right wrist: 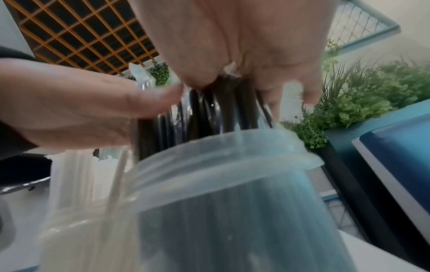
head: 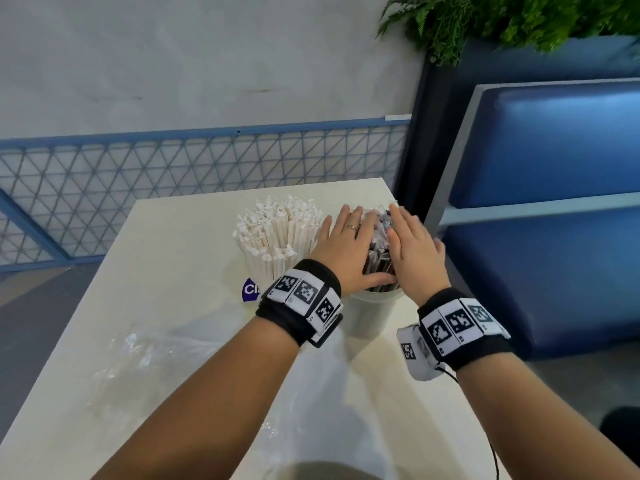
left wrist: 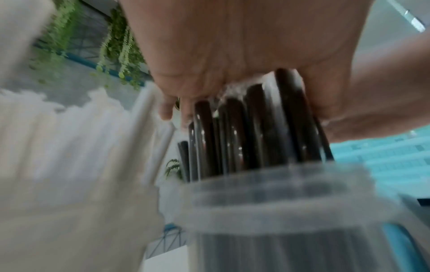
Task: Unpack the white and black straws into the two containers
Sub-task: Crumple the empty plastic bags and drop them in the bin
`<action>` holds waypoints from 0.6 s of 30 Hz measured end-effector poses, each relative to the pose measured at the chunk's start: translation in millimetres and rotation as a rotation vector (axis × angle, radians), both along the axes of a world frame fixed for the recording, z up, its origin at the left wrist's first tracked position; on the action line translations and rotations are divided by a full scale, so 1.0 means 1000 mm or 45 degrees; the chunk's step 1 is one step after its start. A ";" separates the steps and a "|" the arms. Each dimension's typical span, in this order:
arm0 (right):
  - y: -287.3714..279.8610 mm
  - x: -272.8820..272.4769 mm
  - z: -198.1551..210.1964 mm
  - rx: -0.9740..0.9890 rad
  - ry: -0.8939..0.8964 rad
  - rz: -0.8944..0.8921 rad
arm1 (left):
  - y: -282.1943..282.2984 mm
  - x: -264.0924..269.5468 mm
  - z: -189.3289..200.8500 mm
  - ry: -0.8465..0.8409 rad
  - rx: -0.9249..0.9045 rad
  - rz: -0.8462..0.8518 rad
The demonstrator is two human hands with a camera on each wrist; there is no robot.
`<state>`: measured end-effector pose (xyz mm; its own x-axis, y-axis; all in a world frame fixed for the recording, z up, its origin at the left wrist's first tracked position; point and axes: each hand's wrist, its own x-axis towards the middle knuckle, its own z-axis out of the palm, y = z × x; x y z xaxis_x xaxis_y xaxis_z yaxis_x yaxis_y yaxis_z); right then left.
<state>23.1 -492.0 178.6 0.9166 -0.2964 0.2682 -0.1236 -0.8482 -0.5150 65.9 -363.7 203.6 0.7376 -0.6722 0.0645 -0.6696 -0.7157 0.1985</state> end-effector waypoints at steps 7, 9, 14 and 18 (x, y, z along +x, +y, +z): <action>0.056 -0.038 -0.004 0.121 -1.007 0.131 | 0.116 -0.037 -0.024 -0.166 -0.905 0.475; 0.080 -0.040 -0.014 0.203 -1.005 0.317 | 0.148 -0.041 -0.056 0.015 -0.690 0.746; 0.134 -0.037 -0.060 0.284 -0.403 0.753 | 0.198 -0.055 -0.114 0.635 0.132 1.114; 0.173 -0.025 -0.105 0.075 0.205 0.898 | 0.214 -0.069 -0.134 0.859 0.238 1.137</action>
<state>-1.9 -319.5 73.3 0.9218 0.3702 0.1153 0.3645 -0.7257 -0.5835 -2.9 -149.6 69.3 0.8045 0.1545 -0.5736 0.2985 -0.9399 0.1656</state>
